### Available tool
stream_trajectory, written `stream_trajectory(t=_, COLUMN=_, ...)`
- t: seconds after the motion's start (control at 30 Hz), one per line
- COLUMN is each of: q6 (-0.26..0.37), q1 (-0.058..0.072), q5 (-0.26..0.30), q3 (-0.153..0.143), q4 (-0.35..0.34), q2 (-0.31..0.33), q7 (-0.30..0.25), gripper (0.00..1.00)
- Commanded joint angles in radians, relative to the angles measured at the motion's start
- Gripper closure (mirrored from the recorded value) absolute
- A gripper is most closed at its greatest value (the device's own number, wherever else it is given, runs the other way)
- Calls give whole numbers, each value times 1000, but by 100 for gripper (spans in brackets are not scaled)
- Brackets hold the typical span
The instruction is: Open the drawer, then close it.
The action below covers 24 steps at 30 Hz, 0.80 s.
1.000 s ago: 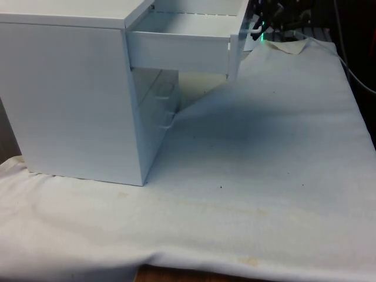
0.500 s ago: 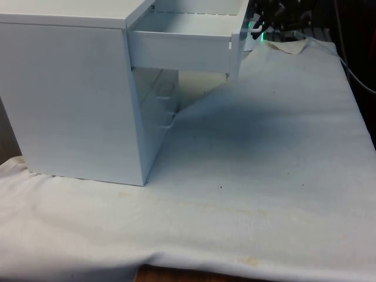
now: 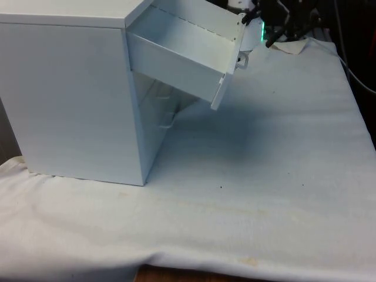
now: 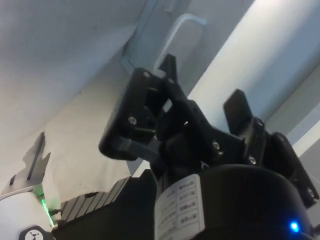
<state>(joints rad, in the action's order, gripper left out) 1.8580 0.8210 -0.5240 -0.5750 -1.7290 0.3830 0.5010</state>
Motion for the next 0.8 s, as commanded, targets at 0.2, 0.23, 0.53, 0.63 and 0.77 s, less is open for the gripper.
stream_trajectory(t=0.2, q6=-1, q1=2, q5=2, q3=2, q4=1, q2=3, q7=3, gripper=1)
stream_trajectory(t=0.23, q6=-1, q1=2, q5=2, q3=4, q4=1, q2=4, q7=4, gripper=0)
stream_trajectory(t=0.53, q6=16, q1=-2, q5=14, q3=26, q4=-1, q2=36, q7=31, gripper=0)
stream_trajectory(t=0.63, q6=24, q1=-2, q5=22, q3=30, q4=-3, q2=46, q7=37, gripper=0)
stream_trajectory(t=0.77, q6=33, q1=-2, q5=31, q3=37, q4=-3, q2=61, q7=47, gripper=0)
